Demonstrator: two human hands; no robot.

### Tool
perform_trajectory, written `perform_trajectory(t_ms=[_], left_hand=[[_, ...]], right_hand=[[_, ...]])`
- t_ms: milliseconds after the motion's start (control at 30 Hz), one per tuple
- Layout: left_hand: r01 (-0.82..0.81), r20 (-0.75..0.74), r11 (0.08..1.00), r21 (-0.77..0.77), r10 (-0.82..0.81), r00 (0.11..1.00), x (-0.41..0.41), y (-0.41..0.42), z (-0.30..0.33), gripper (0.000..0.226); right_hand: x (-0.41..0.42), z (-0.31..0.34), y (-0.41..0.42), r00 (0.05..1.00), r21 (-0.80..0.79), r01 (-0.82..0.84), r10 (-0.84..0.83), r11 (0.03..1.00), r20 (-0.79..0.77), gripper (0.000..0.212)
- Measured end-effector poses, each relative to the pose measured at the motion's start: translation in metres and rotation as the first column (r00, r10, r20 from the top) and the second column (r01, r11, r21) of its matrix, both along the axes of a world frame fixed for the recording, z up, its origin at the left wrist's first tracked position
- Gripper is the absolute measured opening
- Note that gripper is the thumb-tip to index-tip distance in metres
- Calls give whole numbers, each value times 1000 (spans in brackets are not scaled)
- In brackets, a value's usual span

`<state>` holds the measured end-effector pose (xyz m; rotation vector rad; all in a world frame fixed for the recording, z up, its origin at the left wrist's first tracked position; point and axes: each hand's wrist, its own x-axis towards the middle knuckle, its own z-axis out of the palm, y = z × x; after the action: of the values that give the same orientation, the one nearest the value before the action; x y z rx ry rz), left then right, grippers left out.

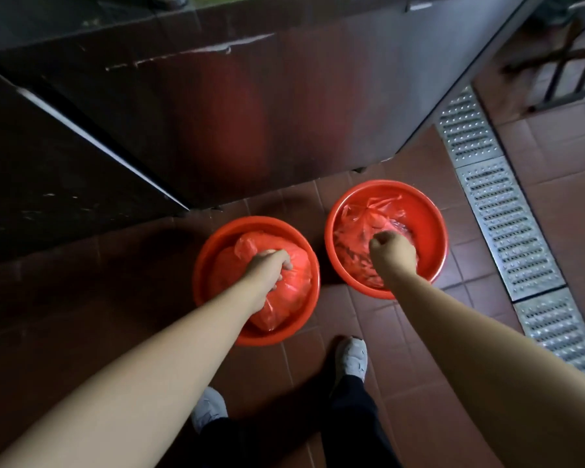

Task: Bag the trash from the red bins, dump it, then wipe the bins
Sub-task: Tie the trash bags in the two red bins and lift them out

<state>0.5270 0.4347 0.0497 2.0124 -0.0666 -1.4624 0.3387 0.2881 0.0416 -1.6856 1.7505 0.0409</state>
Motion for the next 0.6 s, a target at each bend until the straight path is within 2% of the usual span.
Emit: perform_trajectory(t_ms=[167, 300, 400, 467, 533, 600], left_hand=[[-101, 132, 994, 31, 97, 987, -20, -17, -46, 10], [-147, 228, 989, 0, 143, 963, -31, -21, -80, 18], [-146, 264, 989, 3, 140, 954, -37, -19, -105, 16], [-137, 258, 990, -7, 134, 957, -40, -20, -115, 14], [-150, 244, 989, -14, 149, 958, -39, -20, -120, 16], [-173, 237, 985, -13, 171, 957, -36, -22, -120, 21]], right_hand=[[-20, -46, -41, 997, 106, 73, -72, 992, -17, 32], [-17, -78, -64, 991, 110, 133, -135, 985, 13, 50], [-11, -102, -79, 962, 228, 241, -263, 943, 70, 61], [-6, -111, -87, 894, 340, 359, -425, 869, 142, 52], [0, -113, -90, 762, 453, 447, -594, 771, 258, 36], [7, -110, -89, 626, 532, 461, -685, 711, 373, 19]])
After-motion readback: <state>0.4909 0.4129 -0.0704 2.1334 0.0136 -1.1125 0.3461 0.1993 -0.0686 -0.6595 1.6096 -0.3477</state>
